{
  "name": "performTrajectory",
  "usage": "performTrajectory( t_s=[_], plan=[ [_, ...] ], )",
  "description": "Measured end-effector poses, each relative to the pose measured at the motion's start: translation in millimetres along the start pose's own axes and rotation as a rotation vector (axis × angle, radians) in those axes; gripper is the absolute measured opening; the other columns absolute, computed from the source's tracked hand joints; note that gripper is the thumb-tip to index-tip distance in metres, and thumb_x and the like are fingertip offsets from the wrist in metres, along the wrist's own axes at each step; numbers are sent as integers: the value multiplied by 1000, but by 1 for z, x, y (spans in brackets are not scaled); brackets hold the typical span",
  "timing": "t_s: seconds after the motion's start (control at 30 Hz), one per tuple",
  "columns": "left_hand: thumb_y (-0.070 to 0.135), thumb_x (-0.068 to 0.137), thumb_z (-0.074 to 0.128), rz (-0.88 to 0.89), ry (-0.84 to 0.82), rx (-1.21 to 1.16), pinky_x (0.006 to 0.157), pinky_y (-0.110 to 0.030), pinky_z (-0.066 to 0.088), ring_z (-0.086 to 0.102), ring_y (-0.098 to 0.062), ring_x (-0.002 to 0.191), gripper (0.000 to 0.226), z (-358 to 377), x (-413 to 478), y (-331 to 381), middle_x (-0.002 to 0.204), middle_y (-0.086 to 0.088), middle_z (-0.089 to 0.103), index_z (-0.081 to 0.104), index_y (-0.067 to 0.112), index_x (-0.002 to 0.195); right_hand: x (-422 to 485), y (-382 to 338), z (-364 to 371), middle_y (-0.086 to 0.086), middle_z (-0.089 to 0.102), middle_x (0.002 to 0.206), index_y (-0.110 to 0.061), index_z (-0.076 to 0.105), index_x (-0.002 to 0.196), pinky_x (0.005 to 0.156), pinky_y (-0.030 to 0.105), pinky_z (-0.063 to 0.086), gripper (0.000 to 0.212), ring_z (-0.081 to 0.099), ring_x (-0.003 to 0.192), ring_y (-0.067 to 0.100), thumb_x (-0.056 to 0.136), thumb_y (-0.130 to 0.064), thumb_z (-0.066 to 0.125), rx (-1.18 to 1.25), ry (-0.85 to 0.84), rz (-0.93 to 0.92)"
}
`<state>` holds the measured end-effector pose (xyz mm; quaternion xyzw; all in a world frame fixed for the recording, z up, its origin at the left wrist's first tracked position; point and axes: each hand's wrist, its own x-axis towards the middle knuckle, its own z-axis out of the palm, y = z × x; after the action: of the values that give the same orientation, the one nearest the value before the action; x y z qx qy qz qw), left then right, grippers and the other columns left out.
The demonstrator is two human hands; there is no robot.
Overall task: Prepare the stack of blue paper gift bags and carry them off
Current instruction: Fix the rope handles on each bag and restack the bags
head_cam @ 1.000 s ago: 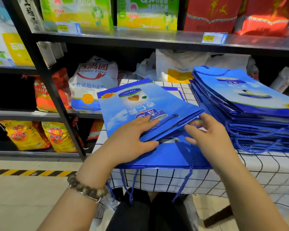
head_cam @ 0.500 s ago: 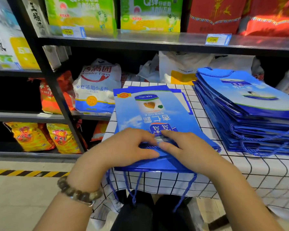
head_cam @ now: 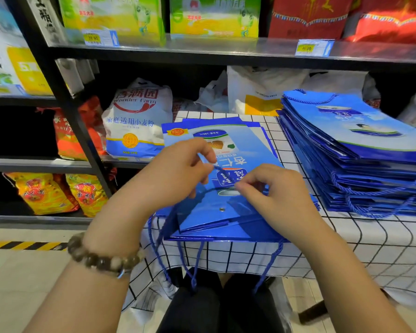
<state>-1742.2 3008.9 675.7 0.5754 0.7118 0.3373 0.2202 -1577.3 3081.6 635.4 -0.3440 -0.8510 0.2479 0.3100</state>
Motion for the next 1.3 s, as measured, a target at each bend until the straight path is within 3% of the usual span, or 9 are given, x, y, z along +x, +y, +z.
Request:
performTrajectory(
  t_s=[0.17,0.3,0.47,0.63,0.77,0.87,1.03,1.2,1.3],
  plan=[
    [10,92,52,-15,39,-267,34,-13,29,43,-7,31,13,5,23,20,64,-1,59,54,20,84,-2,-27,7,-2,42,51,-2,54,60,50,19,30,49,36,49,6,78,-48,54,277,-371,65],
    [7,91,51,-35,60,-326,34,-11,29,45,-5,30,7,12,33,27,67,-3,58,54,14,91,-1,-36,12,3,51,60,-6,65,68,57,22,37,28,45,56,9,82,-30,66,377,-484,87],
    [11,92,50,-56,200,-393,38,-15,37,56,-7,45,8,11,38,23,79,-5,59,52,18,94,3,-32,9,-8,58,57,-16,67,72,54,17,42,12,49,54,5,82,-11,65,420,-428,130],
    [24,92,51,-1,366,16,74,-33,45,54,-16,83,19,12,15,-3,104,7,56,53,25,110,15,-10,-6,-7,60,51,-16,66,71,47,17,46,16,54,50,6,81,-3,66,468,-297,275],
    [29,87,54,37,261,126,74,-34,48,57,-9,76,7,23,-24,-10,83,15,60,52,35,90,16,-2,-8,-10,64,54,-20,65,72,52,17,49,24,55,57,12,81,2,64,363,-372,266],
    [44,83,55,16,71,350,84,-30,45,55,-6,97,19,29,-38,-17,101,16,60,57,36,100,16,-3,-5,3,68,73,-24,67,72,59,18,45,24,53,63,9,80,-1,64,203,-408,128],
    [54,80,57,11,-48,469,80,-25,41,48,-4,103,35,29,-39,-21,113,18,54,55,39,111,14,-10,-3,-18,59,74,-16,69,95,67,7,42,26,53,71,-9,76,3,67,61,-392,-42],
    [55,77,60,8,-31,434,80,-24,43,52,-4,99,36,27,-38,-22,112,18,60,60,38,109,17,-18,-6,-14,56,83,-23,63,108,71,14,43,31,51,72,-1,84,-3,59,-135,-467,-119],
    [55,76,61,1,-9,403,80,-27,45,54,-7,97,36,26,-37,-22,107,16,64,62,38,107,21,-25,-5,-9,53,84,-24,59,106,77,35,47,27,46,79,13,86,-7,55,-276,-515,-209]
  ],
)
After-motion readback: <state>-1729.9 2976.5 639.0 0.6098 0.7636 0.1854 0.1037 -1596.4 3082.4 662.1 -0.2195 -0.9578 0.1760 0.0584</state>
